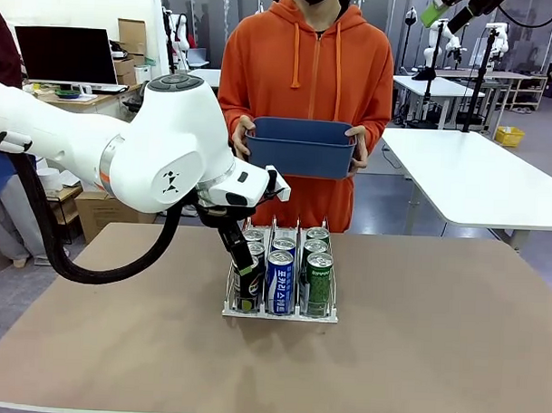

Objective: Fill the beverage cans into the dispenser.
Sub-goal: Pick up the Ionic drink handed by the human.

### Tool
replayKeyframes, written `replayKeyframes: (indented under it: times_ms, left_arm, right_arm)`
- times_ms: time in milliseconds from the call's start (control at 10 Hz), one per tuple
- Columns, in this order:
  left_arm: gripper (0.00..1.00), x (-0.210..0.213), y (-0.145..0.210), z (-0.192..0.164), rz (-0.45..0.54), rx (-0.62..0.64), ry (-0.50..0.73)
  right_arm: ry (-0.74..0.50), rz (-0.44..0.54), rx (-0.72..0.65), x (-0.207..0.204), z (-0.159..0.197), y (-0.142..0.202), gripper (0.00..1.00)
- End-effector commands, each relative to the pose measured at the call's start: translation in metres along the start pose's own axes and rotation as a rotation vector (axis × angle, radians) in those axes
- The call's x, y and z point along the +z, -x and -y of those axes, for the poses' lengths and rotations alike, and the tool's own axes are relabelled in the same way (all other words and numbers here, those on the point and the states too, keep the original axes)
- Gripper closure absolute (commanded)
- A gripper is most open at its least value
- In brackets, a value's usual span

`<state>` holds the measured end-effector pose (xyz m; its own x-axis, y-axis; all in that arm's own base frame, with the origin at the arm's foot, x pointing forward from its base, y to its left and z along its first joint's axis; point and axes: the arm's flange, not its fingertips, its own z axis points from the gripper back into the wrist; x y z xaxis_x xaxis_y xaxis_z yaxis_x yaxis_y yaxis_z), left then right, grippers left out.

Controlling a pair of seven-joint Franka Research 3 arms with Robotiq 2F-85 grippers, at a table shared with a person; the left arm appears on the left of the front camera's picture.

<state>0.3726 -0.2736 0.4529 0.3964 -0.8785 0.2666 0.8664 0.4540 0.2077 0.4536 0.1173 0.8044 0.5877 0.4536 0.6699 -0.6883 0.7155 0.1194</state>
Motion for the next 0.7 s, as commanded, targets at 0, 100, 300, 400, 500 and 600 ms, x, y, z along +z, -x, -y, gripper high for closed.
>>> replayKeyframes:
  times_ms: [0, 100, 300, 400, 500, 600]
  left_arm:
    - [0.0, -0.001, -0.001, -0.002, 0.004, 0.003, -0.008]
    - [0.0, -0.001, -0.001, -0.002, 0.004, 0.003, -0.008]
    - [0.0, 0.021, 0.006, -0.017, 0.075, 0.004, 0.072]
    - [0.0, 0.046, 0.015, -0.026, 0.118, -0.015, 0.154]
    - [0.0, 0.073, 0.025, -0.032, 0.124, -0.042, 0.155]
    - [0.0, 0.095, 0.031, -0.046, 0.169, -0.073, 0.177]
  right_arm:
    - [-0.001, -0.003, 0.001, 0.001, 0.0, 0.001, 0.0]
    - [-0.001, -0.003, 0.001, 0.001, 0.0, 0.001, 0.0]
    - [-0.001, -0.003, 0.001, 0.001, 0.0, 0.001, 0.0]
    - [-0.001, -0.003, 0.001, 0.001, 0.0, 0.001, 0.0]
    - [-0.001, -0.003, 0.001, 0.001, 0.0, 0.001, 0.0]
    - [-0.001, -0.003, 0.001, 0.001, 0.0, 0.001, 0.0]
